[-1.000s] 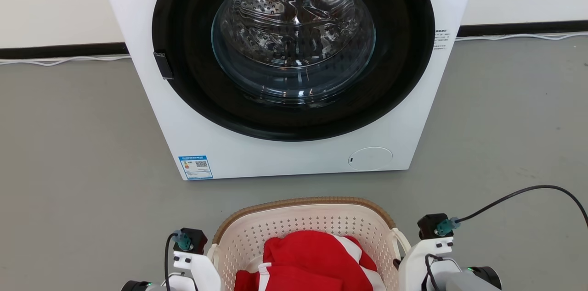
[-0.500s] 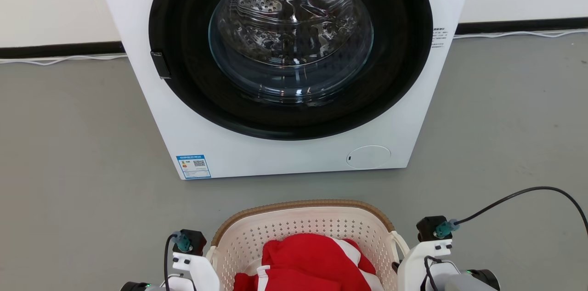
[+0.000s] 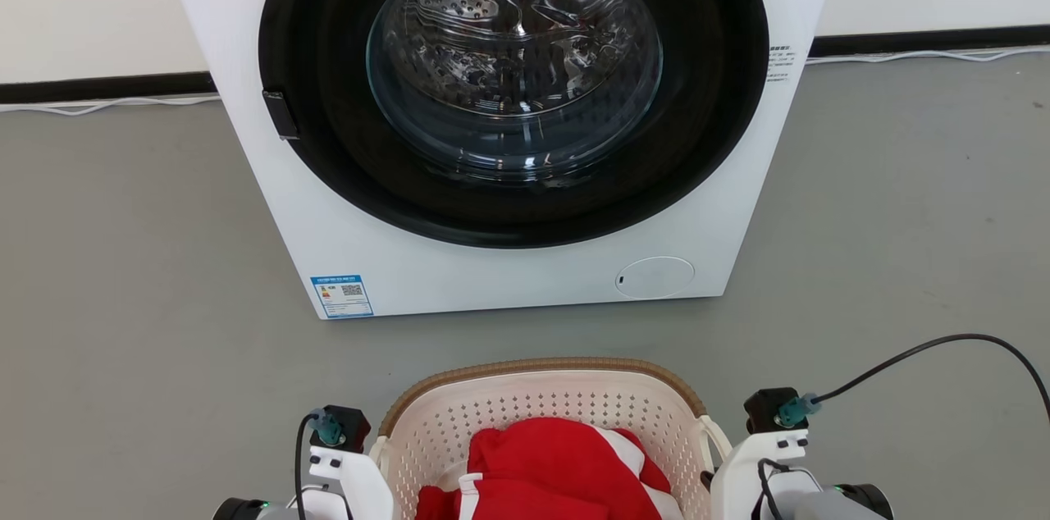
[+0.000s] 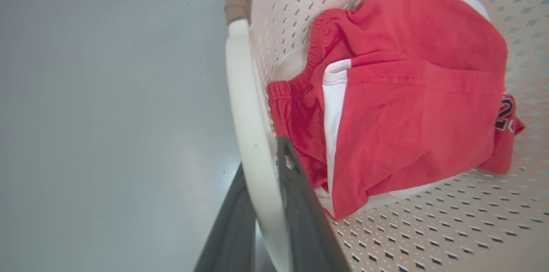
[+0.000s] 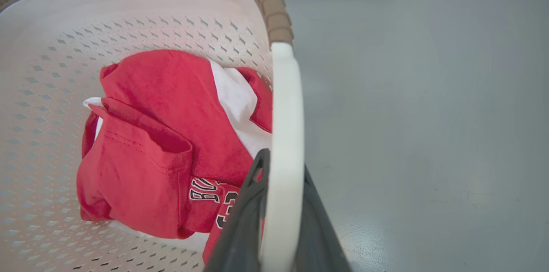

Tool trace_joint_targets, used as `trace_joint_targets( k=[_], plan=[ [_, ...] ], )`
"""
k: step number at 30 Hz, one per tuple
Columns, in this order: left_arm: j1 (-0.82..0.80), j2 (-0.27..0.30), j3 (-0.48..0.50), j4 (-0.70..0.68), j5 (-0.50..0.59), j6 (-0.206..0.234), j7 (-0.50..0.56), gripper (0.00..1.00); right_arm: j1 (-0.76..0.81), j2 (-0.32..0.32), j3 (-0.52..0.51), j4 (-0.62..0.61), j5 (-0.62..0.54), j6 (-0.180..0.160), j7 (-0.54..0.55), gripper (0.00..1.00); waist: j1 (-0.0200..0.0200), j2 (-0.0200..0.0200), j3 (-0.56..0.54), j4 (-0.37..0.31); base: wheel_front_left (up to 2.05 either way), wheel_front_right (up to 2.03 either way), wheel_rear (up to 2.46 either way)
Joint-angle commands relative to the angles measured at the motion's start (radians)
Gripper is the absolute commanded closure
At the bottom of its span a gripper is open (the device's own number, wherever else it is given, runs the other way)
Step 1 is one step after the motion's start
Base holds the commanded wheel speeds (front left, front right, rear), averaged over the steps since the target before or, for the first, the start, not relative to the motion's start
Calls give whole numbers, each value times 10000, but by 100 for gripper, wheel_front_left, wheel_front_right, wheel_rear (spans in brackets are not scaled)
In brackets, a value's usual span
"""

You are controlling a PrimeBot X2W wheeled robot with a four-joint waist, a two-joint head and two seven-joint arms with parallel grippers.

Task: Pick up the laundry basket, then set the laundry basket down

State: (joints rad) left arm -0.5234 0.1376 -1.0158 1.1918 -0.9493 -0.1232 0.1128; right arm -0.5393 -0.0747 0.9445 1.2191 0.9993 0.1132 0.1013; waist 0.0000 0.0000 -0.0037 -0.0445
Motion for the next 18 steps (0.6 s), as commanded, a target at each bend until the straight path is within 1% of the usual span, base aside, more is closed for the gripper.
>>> trace_joint_targets(
  k=[1,18],
  plan=[
    [-603,134,83,-145,-51,-75,-171,100,-408,245,182,-186,61,175,-146,100,0,0,8,11,0,0,0],
    [-719,174,-306,-80,-476,-75,-224,100,-527,245,608,-190,423,175,-293,100,0,0,175,45,0,0,0]
  ],
)
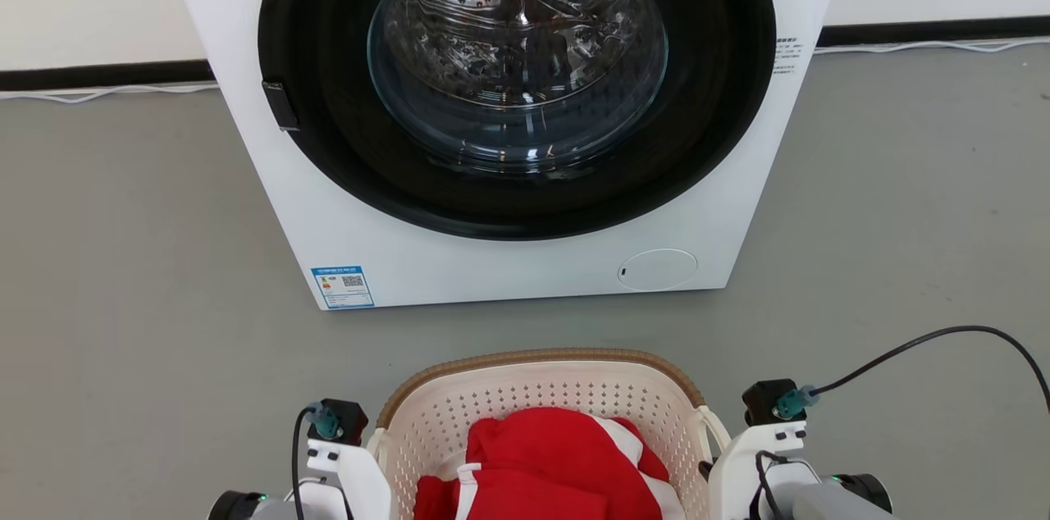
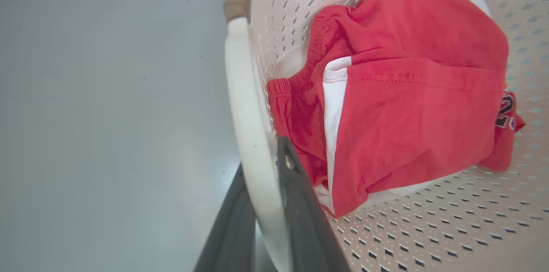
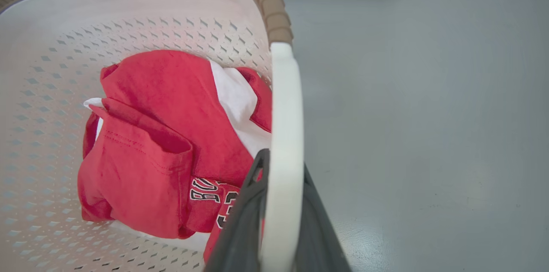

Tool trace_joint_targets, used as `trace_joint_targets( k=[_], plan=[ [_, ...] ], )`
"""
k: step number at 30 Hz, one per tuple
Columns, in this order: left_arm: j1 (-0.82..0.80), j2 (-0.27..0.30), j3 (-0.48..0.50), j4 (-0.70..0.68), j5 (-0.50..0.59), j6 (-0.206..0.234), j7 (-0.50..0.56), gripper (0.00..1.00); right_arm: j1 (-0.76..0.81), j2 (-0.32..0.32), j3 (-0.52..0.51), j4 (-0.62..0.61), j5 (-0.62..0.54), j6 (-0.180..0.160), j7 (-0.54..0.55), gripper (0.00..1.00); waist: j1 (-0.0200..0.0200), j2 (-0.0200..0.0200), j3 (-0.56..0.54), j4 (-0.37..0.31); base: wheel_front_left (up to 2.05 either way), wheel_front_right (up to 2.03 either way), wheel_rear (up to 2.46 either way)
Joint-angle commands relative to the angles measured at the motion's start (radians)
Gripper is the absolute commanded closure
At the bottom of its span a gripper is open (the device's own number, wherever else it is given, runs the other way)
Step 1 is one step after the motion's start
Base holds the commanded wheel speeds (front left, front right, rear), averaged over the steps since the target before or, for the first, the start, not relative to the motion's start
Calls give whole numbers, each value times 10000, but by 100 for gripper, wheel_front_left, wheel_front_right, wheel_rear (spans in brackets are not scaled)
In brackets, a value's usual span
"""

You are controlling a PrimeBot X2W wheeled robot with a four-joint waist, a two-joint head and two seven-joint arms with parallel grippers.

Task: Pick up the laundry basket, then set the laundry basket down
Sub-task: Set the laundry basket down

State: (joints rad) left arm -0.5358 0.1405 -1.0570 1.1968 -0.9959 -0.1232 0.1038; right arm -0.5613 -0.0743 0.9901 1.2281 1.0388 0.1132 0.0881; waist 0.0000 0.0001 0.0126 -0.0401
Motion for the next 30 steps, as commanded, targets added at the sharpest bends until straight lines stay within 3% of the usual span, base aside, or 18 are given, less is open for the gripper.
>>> trace_joint_targets(
  k=[1,13,30],
  plan=[
    [-612,149,84,-121,-28,-75,-139,100,-322,241,178,-291,44,175,-185,100,0,-1,35,3,0,0,0],
    [-1348,134,20,212,-82,-75,-610,100,-955,241,506,-413,12,175,-954,100,0,-1,1093,135,0,0,0],
    [-3342,145,45,566,231,89,-1906,100,-2692,176,721,-33,-396,175,-2809,100,0,-1,4375,473,0,0,0]
  ],
)
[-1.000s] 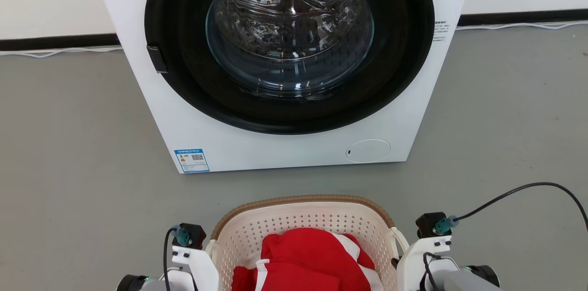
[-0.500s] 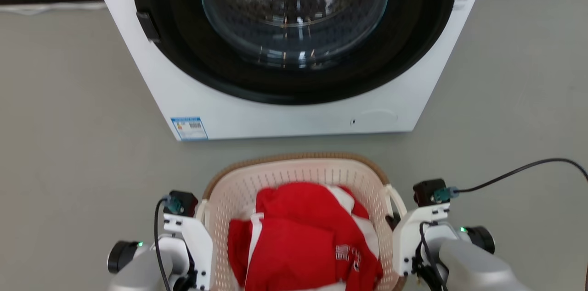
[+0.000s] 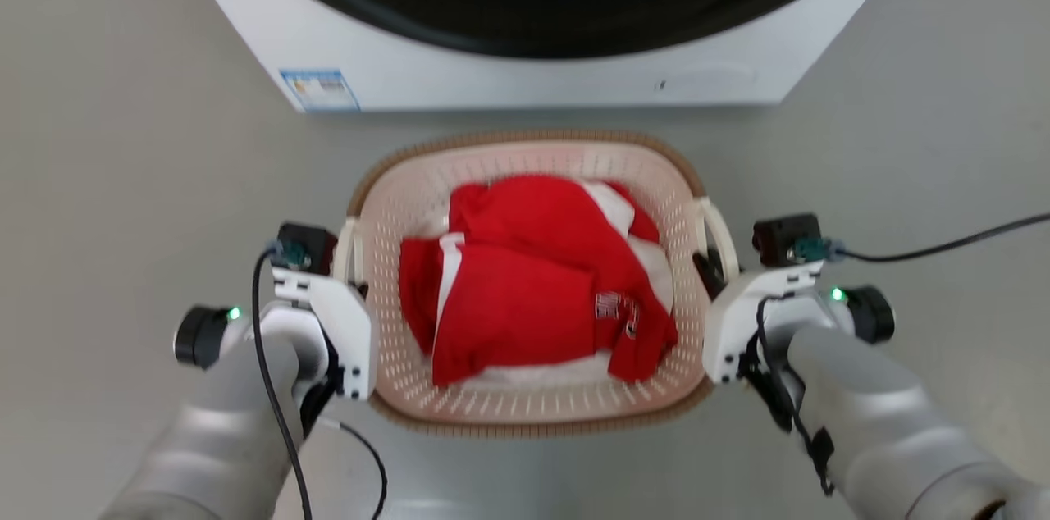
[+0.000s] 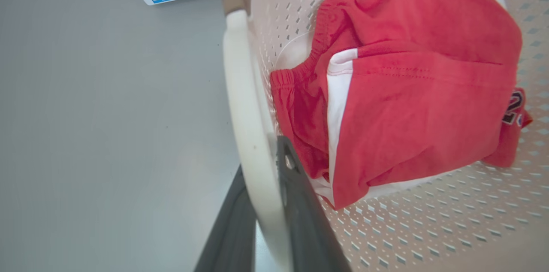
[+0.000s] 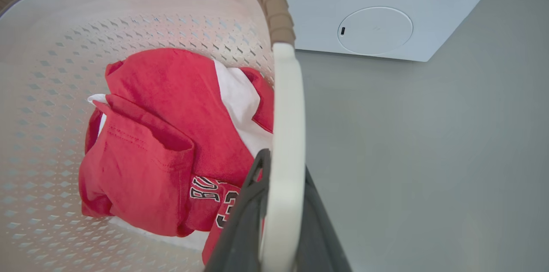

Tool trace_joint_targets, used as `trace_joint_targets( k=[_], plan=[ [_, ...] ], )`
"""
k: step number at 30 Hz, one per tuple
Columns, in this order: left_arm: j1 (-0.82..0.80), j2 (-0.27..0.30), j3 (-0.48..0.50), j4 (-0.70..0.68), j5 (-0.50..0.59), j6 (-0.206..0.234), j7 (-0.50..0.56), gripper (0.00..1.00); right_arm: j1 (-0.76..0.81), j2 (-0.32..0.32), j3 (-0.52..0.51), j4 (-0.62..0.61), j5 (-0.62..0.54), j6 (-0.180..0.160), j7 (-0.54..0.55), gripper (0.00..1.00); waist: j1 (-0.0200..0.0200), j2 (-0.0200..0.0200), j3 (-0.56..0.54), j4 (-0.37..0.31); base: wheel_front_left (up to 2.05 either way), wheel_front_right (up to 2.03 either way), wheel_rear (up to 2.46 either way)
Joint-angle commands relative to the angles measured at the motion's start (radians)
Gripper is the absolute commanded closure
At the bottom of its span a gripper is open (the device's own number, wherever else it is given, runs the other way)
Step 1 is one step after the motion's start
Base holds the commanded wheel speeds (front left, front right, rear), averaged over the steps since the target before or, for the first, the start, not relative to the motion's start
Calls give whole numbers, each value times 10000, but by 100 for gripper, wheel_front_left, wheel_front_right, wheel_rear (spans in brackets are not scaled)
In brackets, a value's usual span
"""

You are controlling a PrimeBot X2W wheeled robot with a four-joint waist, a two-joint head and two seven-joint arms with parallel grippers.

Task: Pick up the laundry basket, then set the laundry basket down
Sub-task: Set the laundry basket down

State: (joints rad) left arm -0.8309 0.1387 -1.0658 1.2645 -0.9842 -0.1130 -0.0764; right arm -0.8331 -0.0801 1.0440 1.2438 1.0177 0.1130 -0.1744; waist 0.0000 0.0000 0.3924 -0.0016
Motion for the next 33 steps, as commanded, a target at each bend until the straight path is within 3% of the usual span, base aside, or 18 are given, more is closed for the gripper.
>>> trace_joint_targets(
  k=[1,16,33],
  plan=[
    [-534,168,139,-95,132,12,-180,100,-101,212,203,-195,-208,177,-243,100,0,0,820,90,0,0,0],
    [-2941,423,354,40,383,385,-1501,100,-2306,-229,260,-249,-634,177,-837,100,0,0,4067,-39,0,0,0],
    [-3311,702,984,-819,1077,926,-1851,100,-2111,-342,-2088,-1010,-2715,177,-872,100,0,0,4931,-4,0,0,0]
  ],
)
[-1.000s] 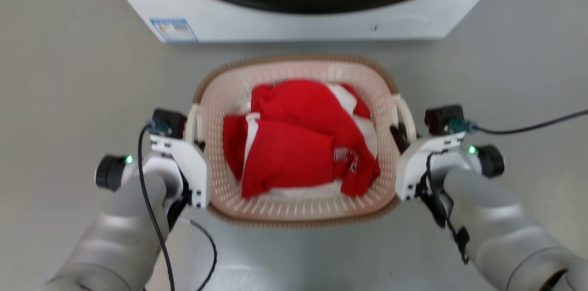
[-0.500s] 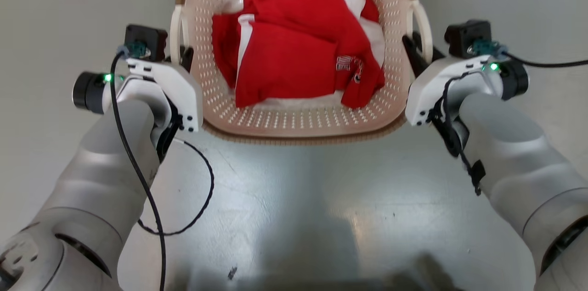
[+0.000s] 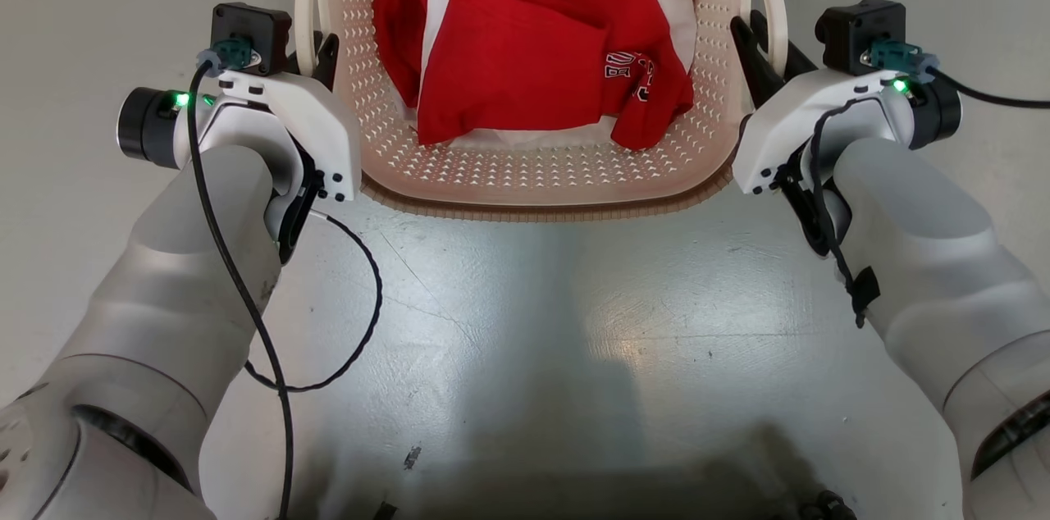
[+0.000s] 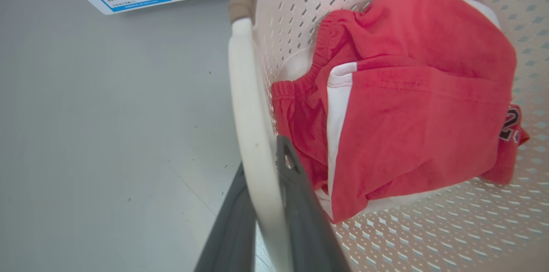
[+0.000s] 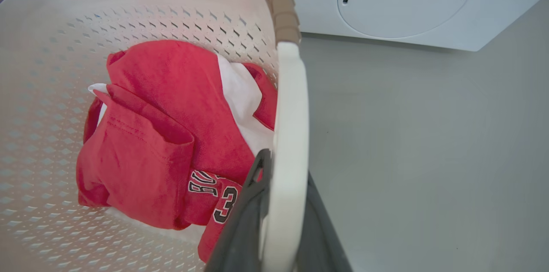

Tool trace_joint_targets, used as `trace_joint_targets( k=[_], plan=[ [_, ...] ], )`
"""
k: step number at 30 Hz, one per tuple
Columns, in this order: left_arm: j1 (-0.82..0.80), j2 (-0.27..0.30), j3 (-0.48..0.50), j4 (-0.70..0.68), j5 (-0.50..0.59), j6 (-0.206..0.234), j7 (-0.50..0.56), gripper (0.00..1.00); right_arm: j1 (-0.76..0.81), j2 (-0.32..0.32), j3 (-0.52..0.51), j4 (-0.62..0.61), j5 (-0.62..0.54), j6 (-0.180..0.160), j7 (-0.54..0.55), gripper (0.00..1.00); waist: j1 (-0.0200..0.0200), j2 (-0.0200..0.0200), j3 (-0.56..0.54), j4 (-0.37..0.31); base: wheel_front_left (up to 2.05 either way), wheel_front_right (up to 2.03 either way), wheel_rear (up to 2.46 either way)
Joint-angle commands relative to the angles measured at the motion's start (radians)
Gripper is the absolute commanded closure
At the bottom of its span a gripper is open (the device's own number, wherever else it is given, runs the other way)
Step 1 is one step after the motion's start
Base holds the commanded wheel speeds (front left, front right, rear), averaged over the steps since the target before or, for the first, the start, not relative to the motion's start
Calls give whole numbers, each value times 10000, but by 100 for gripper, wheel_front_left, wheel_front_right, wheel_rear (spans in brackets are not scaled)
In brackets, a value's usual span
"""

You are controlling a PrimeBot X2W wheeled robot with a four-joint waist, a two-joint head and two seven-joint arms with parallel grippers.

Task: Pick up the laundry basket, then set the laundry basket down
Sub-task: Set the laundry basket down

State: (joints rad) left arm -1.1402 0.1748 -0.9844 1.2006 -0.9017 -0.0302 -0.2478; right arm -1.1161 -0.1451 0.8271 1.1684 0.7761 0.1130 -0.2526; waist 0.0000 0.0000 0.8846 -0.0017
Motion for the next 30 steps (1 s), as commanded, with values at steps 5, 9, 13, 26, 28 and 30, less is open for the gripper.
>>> trace_joint_targets(
  k=[5,9,13,26,28,30],
  plan=[
    [-85,375,386,-247,461,74,-138,100,905,423,-397,-271,-788,177,-90,100,0,0,41,7,0,0,0],
    [-58,318,468,-182,542,24,-138,100,960,464,-609,-273,-1014,177,-90,100,0,0,62,22,0,0,0],
    [-23,227,567,-59,610,-46,-138,100,1010,513,-827,-257,-1256,177,-91,100,0,0,85,27,0,0,0],
    [-13,2,781,267,766,-246,-139,100,1102,568,-1312,-166,-1771,177,-91,100,0,0,223,26,0,0,0],
    [-28,-17,806,299,792,-261,-139,100,1117,584,-1366,-144,-1818,177,-91,100,0,0,250,31,0,0,0],
    [-34,-41,830,331,812,-277,-139,100,1130,597,-1417,-130,-1867,177,-91,100,0,0,271,37,0,0,0]
  ],
)
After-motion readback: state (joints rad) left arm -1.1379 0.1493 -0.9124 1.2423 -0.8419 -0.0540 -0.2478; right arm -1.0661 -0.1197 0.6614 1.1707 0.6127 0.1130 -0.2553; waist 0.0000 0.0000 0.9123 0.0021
